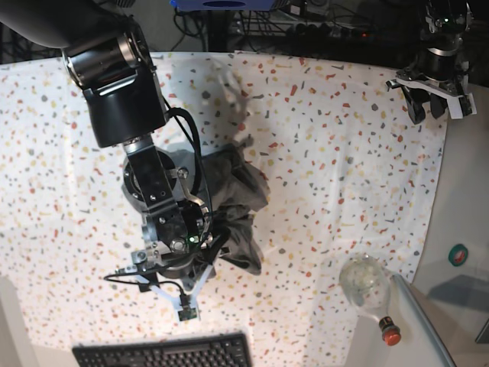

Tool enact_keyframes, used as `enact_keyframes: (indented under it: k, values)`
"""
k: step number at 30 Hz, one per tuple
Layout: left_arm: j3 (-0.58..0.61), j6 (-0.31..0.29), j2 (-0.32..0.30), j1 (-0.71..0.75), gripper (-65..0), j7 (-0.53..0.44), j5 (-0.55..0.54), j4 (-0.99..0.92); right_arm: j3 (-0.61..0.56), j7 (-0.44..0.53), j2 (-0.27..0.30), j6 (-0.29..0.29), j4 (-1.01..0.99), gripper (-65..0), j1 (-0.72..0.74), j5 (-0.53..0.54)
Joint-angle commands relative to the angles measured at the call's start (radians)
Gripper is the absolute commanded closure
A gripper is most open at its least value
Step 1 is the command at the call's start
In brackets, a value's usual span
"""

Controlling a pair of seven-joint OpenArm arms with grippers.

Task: Layout the t-shirt on the table in an organized manner, then fold the t-shirt properly
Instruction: 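Lower the right gripper onto the crumpled grey t-shirt and grasp it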

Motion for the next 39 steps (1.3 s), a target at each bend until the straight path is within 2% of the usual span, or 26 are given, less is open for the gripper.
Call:
enact_keyframes:
  k: [1, 4, 10, 11, 12, 13, 14, 15, 19, 22, 25, 29, 36, 39]
  values:
    - [-0.003, -0.002, -0.010, -0.003, -26.0, -0.020, -0.002, 0.015, -0.001, 0.015, -0.003, 0.010, -0.002, -33.5, 0.027, -0.009]
    - [-0.003, -0.002, -0.010, -0.007, -26.0, -0.020, -0.002, 0.015, -0.001, 0.028, -0.003, 0.019, -0.065, -33.5, 0.042, -0.009]
    - [-0.003, -0.002, -0.010, -0.009, -26.0, -0.020, -0.002, 0.014, 0.009, 0.121, -0.003, 0.019, -0.213, -32.4, 0.073, -0.007]
    - [-0.003, -0.002, -0.010, -0.009, -26.0, -0.020, -0.002, 0.012, 0.009, 0.127, -0.003, 0.019, -0.214, -29.9, 0.073, -0.007]
    - [-0.003, -0.002, -0.010, -0.009, -26.0, -0.020, -0.002, 0.006, 0.010, 0.129, -0.003, 0.019, -0.213, -23.9, 0.071, -0.007]
    - [-0.003, -0.002, -0.011, -0.009, -26.0, -0.020, -0.002, 0.000, 0.010, 0.127, -0.003, 0.019, -0.213, -15.2, 0.071, -0.007]
    - [-0.003, -0.002, -0.011, -0.010, -26.0, -0.020, -0.002, -0.008, 0.010, 0.127, -0.001, 0.019, -0.211, -3.6, 0.071, -0.007]
    - [-0.003, -0.002, -0.011, -0.012, -26.0, -0.020, -0.002, -0.014, 0.010, 0.127, -0.001, 0.016, -0.202, 0.0, 0.068, -0.007]
    - [-0.003, -0.002, -0.011, -0.030, -26.0, -0.020, -0.002, -0.046, 0.105, 0.121, 0.000, 0.015, 0.010, 0.0, -0.031, -0.012]
    - [-0.001, -0.002, -0.013, -0.038, -26.0, -0.020, 0.000, -0.066, 0.156, 0.074, 0.003, 0.018, 0.173, 0.0, -0.101, -0.012]
    - [0.020, -0.003, -0.015, -0.046, -26.0, -0.020, 0.006, -0.077, 0.185, 0.040, 0.051, 0.019, 0.274, 0.0, -0.150, -0.010]
    - [0.125, -0.003, -0.018, -0.084, -25.8, -0.020, 0.006, -0.078, 0.217, 0.034, 0.108, 0.019, 0.355, 0.0, -0.205, -0.010]
    - [0.329, -0.002, -0.018, -0.222, -25.8, -0.020, 0.007, -0.105, 0.309, 0.019, 0.151, 0.022, 0.433, 0.0, -0.275, -0.010]
    - [0.370, -0.002, -0.016, -0.265, -25.7, -0.020, 0.007, -0.105, 0.308, 0.019, 0.161, 0.072, 0.452, 0.0, -0.272, -0.010]
